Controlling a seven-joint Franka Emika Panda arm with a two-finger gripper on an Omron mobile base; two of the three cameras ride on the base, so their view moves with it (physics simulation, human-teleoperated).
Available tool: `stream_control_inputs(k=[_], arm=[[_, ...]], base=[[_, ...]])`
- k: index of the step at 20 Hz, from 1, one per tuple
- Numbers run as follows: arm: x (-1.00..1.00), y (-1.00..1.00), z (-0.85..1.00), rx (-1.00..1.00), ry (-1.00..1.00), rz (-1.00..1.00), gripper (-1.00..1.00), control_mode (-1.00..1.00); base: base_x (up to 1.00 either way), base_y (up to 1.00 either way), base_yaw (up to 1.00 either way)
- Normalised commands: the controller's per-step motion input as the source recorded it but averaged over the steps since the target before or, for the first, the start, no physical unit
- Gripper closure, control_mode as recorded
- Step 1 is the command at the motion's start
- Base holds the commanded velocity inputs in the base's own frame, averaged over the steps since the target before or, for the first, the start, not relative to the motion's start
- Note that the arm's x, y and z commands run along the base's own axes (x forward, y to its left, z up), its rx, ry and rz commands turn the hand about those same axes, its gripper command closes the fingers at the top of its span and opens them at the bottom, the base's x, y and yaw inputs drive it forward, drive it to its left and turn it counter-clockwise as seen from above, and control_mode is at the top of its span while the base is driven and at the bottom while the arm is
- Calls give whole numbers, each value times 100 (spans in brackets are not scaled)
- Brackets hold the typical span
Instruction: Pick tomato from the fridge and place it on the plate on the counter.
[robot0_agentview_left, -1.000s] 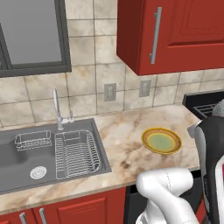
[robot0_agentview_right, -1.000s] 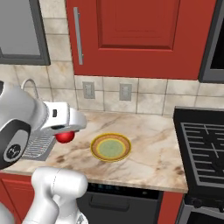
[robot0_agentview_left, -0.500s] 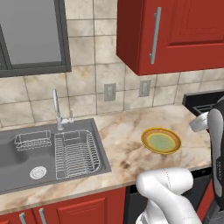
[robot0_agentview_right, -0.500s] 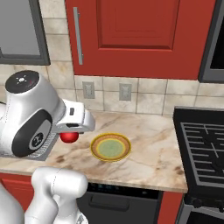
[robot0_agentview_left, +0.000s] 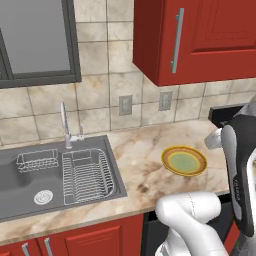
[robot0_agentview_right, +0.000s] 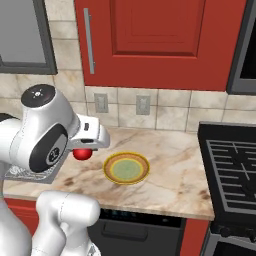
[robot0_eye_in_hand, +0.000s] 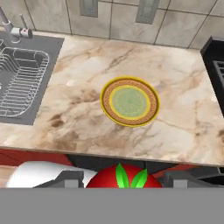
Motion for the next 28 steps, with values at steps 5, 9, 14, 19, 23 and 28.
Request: stream_control_inputs(k=[5, 9, 14, 19, 23, 28], arm=[[53, 0, -29, 0, 0, 0, 100, -100], [40, 0, -52, 0, 0, 2, 100, -100], [39, 0, -53, 0, 1, 4, 100, -100], [37, 0, -53, 0, 0, 5, 100, -100], [38, 0, -41, 0, 0, 5, 100, -100], [36, -1, -18, 0, 1, 3, 100, -100]], base=[[0, 0, 0], [0, 0, 0], [0, 0, 0], [0, 0, 0], [0, 0, 0], [0, 0, 0]])
